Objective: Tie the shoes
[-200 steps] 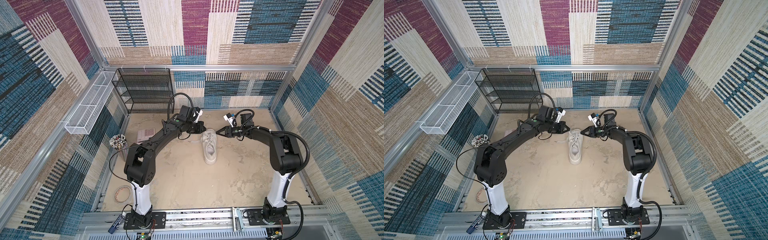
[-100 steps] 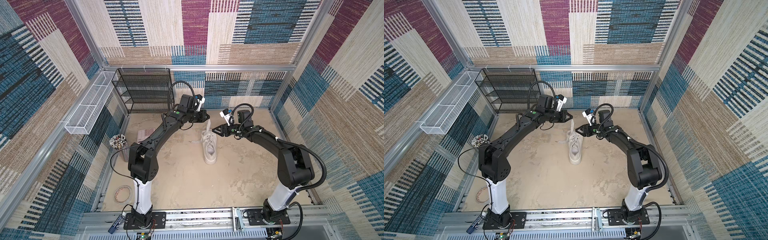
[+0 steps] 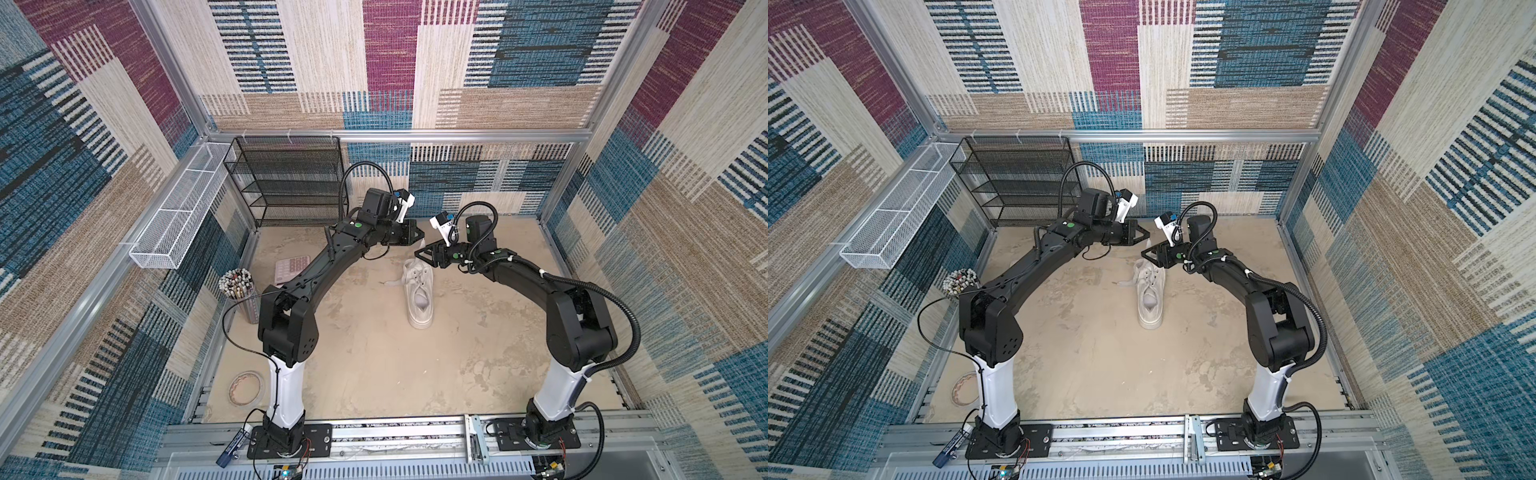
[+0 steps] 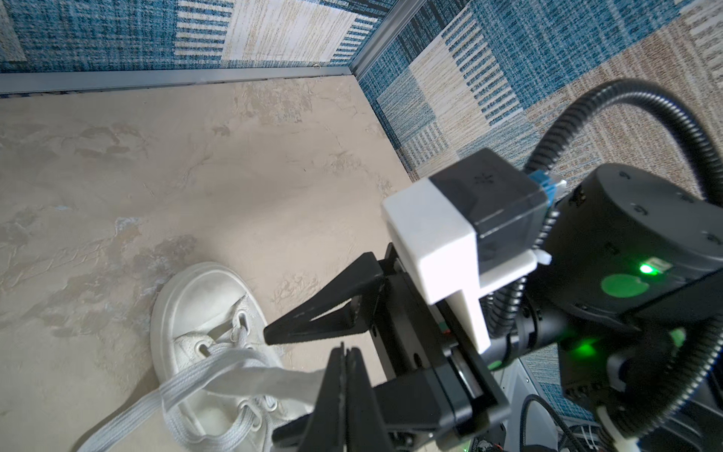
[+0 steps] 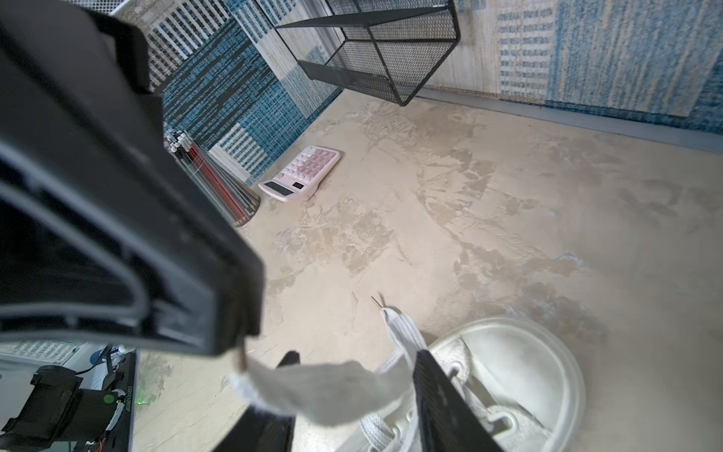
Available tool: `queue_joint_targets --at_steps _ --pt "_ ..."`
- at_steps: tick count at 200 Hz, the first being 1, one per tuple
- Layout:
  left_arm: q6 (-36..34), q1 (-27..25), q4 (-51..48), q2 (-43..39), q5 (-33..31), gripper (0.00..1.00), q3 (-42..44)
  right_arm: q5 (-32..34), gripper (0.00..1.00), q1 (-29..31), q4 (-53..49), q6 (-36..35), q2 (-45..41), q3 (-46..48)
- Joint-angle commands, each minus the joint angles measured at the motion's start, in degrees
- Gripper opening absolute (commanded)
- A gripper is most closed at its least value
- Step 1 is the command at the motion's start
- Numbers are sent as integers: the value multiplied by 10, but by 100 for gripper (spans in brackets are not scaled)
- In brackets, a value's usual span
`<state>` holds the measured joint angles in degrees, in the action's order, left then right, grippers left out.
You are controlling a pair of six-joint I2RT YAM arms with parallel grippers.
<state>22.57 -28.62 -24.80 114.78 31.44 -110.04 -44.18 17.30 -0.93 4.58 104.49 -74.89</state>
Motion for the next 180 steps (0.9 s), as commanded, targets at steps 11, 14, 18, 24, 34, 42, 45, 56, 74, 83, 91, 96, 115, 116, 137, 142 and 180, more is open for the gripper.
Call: queue_joint_targets --at_steps 11,14,18,24,34,42,45,56,74,83,91,96,115,116,137,142,180 --pt "6 -1 -4 -1 3 0 4 -23 24 2 23 15 10 -11" --pt "5 -1 -3 -2 1 0 6 -23 19 1 21 17 12 -12" --pt "4 0 -3 -4 0 0 9 -24 13 1 18 19 13 -15" --pt "1 0 -5 -6 -1 4 13 -26 6 2 12 18 16 -21" --pt "-6 3 -11 -10 -8 17 21 -25 0 1 -1 19 21 -27" --pt "-14 7 -15 -15 -13 29 29 -23 0 2 -11 19 24 -31" --pt "-17 9 -19 -18 -15 31 33 -22 0 1 -15 19 25 -31" --pt "-26 19 -23 -31 -23 40 57 -19 0 2 -22 15 23 -28" --pt "-32 44 -11 -55 -27 45 115 -8 0 1 -19 10 13 -12" --pt "-33 55 -7 -64 -31 46 144 -3 0 0 -17 9 10 -6" --pt "-39 62 -10 -66 -35 46 163 0 0 -1 -19 9 9 -3" --pt "-48 64 -21 -65 -44 46 171 0 0 -2 -20 9 10 -3" --pt "-92 61 -49 -49 -83 43 190 0 0 -5 -21 9 13 -3" --pt "-94 60 -51 -48 -86 43 190 1 0 -5 -21 9 13 -2" --pt "-131 50 -80 -19 -156 41 192 3 0 -8 -23 10 13 -3" --pt "-138 47 -88 -11 -176 41 188 4 0 -9 -25 11 13 -3" --pt "-152 24 -112 31 -292 41 166 2 0 -11 -32 8 13 -6"
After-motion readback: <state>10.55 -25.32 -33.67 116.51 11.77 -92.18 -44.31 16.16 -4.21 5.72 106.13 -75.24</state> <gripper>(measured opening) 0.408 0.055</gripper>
